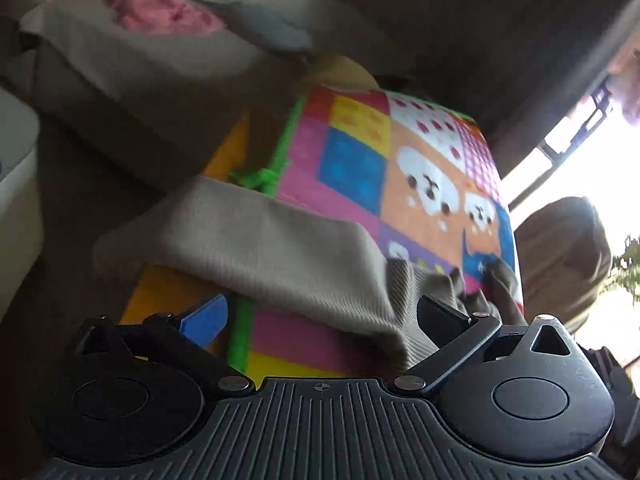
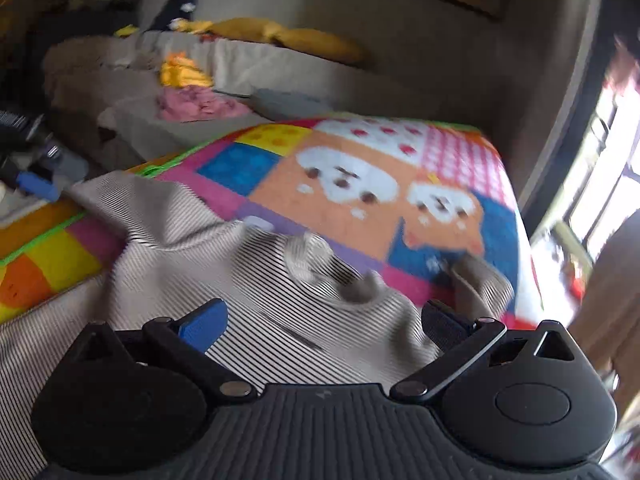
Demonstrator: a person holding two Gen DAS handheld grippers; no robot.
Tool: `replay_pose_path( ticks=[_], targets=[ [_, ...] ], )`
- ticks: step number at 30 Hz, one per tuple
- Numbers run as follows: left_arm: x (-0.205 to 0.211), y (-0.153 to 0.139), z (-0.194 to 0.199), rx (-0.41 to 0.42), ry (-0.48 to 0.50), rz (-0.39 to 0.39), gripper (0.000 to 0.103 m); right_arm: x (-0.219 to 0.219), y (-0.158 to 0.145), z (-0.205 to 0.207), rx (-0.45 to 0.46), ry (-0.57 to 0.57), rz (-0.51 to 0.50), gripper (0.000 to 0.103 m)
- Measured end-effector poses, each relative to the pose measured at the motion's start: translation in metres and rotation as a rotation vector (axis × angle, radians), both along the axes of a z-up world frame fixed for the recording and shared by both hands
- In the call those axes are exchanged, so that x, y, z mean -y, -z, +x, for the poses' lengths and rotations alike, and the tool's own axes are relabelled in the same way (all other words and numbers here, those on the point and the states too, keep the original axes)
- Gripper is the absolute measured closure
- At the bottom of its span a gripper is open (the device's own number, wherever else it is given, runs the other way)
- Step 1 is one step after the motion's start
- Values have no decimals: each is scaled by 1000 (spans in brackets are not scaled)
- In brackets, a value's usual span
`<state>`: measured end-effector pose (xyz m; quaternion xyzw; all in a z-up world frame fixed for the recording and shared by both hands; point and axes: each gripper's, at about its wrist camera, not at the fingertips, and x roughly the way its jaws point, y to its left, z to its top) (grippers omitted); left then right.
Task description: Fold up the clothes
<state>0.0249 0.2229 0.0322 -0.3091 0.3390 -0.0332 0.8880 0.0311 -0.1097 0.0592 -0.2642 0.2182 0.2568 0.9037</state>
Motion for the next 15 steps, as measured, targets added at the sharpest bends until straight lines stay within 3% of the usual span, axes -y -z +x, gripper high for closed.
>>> replay_pose_path(
  ticks=[2, 7, 12, 15],
  targets=[
    [-17, -3, -6, 16, -47, -27, 0, -43, 3, -9, 61, -114, -75, 0],
    [-39, -7, -15, 28, -69, -62, 0, -121, 27, -11, 36, -263, -120, 0],
    [-47, 0, -13, 24, -53, -97, 0, -163, 44, 9, 40, -260, -171, 0],
    [-49, 9, -8, 11, -40, -170, 0, -174, 51, 29, 73, -189, -171, 0]
  ],
)
